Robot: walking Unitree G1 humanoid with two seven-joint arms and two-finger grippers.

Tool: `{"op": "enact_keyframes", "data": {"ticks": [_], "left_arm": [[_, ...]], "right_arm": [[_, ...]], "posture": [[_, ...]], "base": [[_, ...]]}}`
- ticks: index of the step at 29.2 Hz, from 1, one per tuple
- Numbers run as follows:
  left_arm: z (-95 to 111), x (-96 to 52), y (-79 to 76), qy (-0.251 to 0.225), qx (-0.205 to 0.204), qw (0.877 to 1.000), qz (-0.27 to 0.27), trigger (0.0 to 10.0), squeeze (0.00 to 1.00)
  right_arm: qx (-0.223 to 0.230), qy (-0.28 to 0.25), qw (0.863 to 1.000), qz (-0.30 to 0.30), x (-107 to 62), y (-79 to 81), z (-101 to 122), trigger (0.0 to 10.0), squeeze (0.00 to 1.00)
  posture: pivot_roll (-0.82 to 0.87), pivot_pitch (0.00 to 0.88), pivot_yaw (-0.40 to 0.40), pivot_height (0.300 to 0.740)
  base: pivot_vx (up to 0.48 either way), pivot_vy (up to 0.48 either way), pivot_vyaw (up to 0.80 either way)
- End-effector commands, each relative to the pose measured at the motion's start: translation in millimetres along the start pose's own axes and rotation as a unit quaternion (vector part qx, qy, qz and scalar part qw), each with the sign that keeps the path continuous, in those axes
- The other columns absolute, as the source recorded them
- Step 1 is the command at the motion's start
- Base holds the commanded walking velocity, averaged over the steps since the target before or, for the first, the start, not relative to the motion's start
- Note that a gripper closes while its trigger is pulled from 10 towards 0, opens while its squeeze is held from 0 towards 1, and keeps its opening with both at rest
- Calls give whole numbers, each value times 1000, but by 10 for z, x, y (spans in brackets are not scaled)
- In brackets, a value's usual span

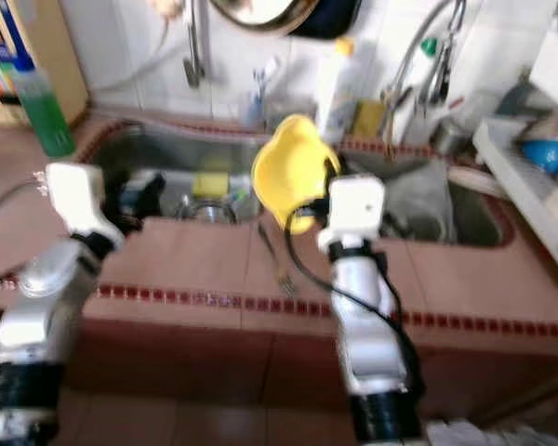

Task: Kitchen organization

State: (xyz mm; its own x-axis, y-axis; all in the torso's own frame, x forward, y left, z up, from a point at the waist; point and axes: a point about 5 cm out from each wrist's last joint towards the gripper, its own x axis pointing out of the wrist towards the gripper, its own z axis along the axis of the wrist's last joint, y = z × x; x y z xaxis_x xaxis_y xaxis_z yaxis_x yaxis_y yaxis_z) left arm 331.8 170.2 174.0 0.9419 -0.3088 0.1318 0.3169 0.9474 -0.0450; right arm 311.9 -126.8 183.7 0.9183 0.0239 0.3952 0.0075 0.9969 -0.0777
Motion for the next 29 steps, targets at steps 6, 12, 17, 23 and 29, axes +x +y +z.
{"op": "enact_keyframes", "data": {"ticks": [6, 12, 17, 23, 29], "left_arm": [[62, -1, 27, -6, 30, 1000, 0, 10000, 0], [56, -2, 6, -9, 34, 999, -6, 10000, 0], [56, -1, -2, -10, 31, 999, -6, 10000, 0], [50, -8, -4, -12, 31, 999, -8, 10000, 0], [46, -12, -10, -12, 30, 999, -7, 10000, 0]], "right_arm": [[6, -12, 1000, 11, 16, 62, 57, 10000, 0], [4, -6, 1000, 19, -7, 64, 25, 10000, 0], [3, -6, 1000, 23, -6, 81, 27, 10000, 0], [5, -4, 1000, 27, -5, 95, 12, 10000, 0], [5, -3, 999, 34, -14, 100, 7, 10000, 0]], "posture": [[60, 0, -72, 740], [62, 0, -76, 740], [62, 0, -80, 740], [65, 0, -85, 740], [65, 0, -90, 740]], "base": [[0, 0, 0], [0, 0, 0], [103, 0, 0], [348, 0, 0], [368, 0, 0]]}}
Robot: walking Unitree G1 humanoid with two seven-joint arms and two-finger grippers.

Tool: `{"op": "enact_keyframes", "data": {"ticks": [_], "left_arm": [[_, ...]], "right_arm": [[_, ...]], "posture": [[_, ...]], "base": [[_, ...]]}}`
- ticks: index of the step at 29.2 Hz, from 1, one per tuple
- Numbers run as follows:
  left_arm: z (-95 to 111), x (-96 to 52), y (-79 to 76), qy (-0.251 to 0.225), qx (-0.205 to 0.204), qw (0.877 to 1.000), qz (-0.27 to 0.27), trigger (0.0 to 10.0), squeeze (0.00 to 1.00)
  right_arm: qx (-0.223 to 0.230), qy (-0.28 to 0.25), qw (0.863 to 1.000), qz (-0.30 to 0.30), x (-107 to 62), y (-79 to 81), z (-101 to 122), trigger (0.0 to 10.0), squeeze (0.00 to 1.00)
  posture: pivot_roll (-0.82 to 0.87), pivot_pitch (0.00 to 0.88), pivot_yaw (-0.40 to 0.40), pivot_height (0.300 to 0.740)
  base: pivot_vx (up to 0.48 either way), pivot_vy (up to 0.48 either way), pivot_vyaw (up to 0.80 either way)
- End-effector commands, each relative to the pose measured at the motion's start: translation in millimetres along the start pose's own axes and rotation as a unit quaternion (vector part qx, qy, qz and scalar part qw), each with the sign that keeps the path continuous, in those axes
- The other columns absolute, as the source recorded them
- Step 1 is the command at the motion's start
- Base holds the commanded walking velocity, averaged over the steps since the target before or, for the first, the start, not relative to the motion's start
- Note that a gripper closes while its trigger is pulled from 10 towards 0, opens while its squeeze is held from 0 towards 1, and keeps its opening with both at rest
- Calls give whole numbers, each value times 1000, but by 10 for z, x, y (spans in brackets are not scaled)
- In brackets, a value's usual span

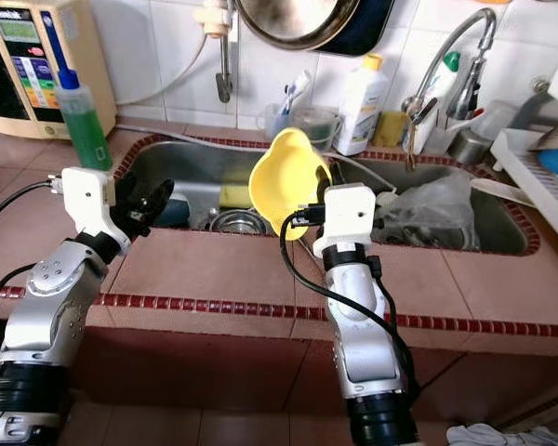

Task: Kitchen organization

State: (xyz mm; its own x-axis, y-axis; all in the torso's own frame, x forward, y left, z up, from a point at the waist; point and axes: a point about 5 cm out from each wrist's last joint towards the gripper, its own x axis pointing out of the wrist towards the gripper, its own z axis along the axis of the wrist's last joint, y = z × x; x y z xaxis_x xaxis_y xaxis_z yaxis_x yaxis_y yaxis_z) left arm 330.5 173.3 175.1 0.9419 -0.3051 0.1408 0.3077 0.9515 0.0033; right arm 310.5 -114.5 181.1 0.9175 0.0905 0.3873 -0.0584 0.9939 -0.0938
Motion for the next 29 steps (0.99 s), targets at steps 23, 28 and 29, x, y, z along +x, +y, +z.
{"op": "enact_keyframes", "data": {"ticks": [23, 28, 29], "left_arm": [[-26, -4, -63, 2, -31, 1000, 7, 10000, 0], [-42, 8, -130, 21, -17, 1000, -3, 10000, 0], [-42, 8, -130, 21, -17, 1000, -3, 10000, 0]], "right_arm": [[-4, 7, 1000, 9, -57, -41, -5, 10000, 0], [6, 39, 999, -9, -58, -112, -77, 10000, 0], [6, 39, 999, -9, -58, -112, -77, 10000, 0]], "posture": [[49, 0, -98, 740], [44, 0, -96, 740], [44, 0, -96, 740]], "base": [[225, 0, 0], [0, 0, 0], [0, 0, 0]]}}
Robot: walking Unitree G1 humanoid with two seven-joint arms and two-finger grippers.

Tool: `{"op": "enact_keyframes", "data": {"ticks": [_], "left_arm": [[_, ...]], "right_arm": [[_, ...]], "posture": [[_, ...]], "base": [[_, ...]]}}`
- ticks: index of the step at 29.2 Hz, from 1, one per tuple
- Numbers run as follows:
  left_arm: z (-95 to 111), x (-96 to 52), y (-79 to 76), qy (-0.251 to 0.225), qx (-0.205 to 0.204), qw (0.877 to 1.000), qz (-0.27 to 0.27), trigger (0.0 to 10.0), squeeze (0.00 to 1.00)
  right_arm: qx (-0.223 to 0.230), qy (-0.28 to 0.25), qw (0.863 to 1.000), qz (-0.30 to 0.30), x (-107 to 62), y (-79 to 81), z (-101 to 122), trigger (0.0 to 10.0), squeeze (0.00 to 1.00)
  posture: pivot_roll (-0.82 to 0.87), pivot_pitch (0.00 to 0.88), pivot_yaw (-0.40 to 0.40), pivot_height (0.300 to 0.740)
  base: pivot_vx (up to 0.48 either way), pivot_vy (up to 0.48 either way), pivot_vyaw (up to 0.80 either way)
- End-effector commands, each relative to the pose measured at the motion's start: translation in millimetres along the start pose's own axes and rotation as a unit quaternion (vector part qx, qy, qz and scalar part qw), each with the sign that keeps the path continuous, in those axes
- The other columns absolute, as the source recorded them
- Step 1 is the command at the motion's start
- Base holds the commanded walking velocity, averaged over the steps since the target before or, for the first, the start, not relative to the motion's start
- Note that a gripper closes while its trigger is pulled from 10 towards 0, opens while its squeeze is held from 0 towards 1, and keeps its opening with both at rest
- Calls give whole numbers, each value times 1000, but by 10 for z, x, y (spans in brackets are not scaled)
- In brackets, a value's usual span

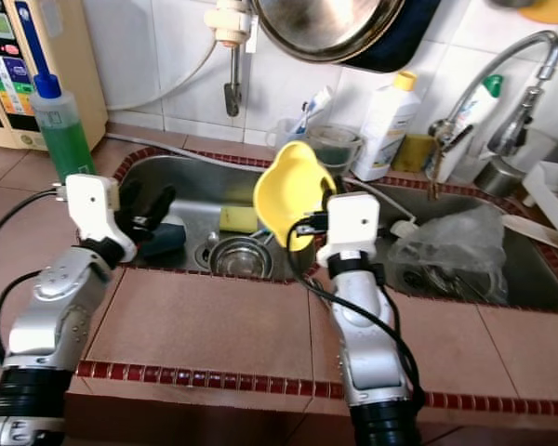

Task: Kitchen organization

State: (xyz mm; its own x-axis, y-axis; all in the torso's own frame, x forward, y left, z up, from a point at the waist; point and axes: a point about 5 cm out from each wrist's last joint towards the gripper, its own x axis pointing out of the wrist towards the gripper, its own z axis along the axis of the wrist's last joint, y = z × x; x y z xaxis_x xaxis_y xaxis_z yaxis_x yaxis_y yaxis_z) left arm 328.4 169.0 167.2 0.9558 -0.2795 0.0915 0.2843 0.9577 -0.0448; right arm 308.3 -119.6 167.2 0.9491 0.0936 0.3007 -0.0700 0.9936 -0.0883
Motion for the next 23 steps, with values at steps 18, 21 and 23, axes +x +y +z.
{"op": "enact_keyframes", "data": {"ticks": [18, 21, 23], "left_arm": [[244, -254, -363, 2, 56, 986, -159, 10000, 0], [269, -342, -373, 13, 58, 983, -174, 10000, 0], [288, -380, -374, 18, 57, 982, -178, 10000, 0]], "right_arm": [[-12, 60, 998, 26, 232, -392, 40, 10000, 0], [-5, 68, 997, 47, 266, -401, 42, 10000, 0], [2, 72, 995, 62, 287, -395, 44, 10000, 0]], "posture": [[37, 151, -85, 740], [42, 198, -84, 740], [45, 222, -84, 740]], "base": [[0, 0, 0], [0, 0, 0], [0, 0, 0]]}}
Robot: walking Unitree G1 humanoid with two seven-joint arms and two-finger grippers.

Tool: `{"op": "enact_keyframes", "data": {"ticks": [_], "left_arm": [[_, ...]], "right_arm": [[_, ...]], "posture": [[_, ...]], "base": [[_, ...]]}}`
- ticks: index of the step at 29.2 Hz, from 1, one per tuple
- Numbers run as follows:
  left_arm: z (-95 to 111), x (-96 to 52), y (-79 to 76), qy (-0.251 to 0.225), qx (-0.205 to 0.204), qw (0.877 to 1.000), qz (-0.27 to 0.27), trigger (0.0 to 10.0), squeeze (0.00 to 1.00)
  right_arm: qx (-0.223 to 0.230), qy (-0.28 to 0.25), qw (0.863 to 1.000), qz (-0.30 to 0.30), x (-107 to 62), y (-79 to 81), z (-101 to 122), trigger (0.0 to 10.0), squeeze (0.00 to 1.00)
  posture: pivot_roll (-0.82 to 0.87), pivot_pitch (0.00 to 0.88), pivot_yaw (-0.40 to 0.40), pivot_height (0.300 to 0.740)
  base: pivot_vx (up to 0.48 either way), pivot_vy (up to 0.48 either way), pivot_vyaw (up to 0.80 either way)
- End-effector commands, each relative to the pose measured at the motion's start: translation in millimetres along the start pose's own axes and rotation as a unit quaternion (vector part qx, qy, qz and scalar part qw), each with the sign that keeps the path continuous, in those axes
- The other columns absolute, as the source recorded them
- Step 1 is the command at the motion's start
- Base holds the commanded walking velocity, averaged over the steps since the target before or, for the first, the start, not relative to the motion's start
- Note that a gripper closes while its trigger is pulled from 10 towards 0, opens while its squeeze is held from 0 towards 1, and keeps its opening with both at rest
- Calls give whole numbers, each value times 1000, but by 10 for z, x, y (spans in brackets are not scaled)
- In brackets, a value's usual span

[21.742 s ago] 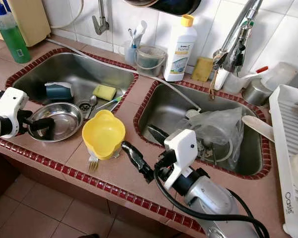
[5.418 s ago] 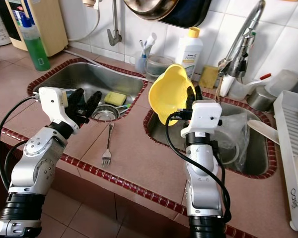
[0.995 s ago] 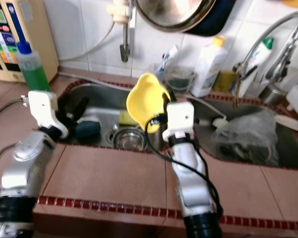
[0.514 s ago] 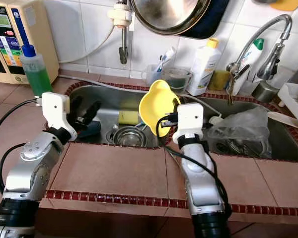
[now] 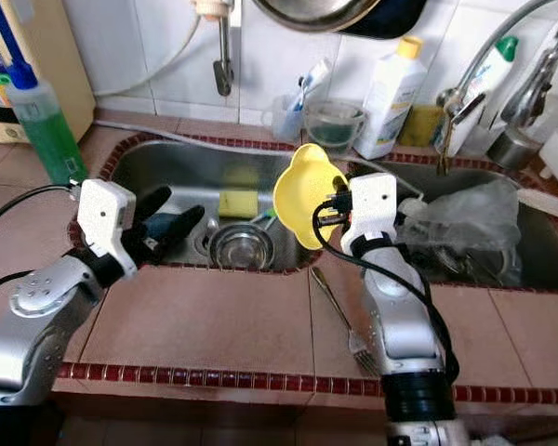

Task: Kitchen organization

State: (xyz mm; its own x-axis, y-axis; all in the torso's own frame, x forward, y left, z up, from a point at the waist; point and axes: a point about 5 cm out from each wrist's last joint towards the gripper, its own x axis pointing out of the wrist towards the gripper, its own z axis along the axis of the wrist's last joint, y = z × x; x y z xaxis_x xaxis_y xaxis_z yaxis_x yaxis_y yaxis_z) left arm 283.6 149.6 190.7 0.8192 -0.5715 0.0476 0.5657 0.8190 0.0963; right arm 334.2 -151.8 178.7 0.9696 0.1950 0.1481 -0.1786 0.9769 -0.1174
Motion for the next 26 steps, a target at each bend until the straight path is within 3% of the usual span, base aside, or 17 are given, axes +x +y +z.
{"op": "enact_keyframes", "data": {"ticks": [1, 7, 15, 21, 26], "left_arm": [[47, -26, -58, 0, -2, 1000, -20, 10000, 0], [123, -93, -103, 14, 1, 999, -36, 10000, 0], [197, -106, -143, 13, -5, 999, -50, 10000, 0], [240, -136, -197, 14, -11, 998, -59, 10000, 0], [284, -140, -188, 9, -15, 998, -56, 10000, 0]], "right_arm": [[4, -1, 1000, 13, 36, -44, 46, 10000, 0], [-2, -1, 996, 89, 132, 33, 121, 10000, 0], [2, -10, 989, 145, 278, 29, 229, 10000, 0], [43, -27, 976, 211, 391, 84, 343, 10000, 0], [53, -22, 971, 230, 474, 105, 345, 10000, 0]], "posture": [[47, 238, -84, 740], [50, 304, -82, 740], [53, 334, -83, 740], [65, 336, -88, 740], [75, 330, -94, 740]], "base": [[0, 0, 0], [0, 0, 0], [0, 0, 0], [0, 0, 0], [0, 0, 0]]}}
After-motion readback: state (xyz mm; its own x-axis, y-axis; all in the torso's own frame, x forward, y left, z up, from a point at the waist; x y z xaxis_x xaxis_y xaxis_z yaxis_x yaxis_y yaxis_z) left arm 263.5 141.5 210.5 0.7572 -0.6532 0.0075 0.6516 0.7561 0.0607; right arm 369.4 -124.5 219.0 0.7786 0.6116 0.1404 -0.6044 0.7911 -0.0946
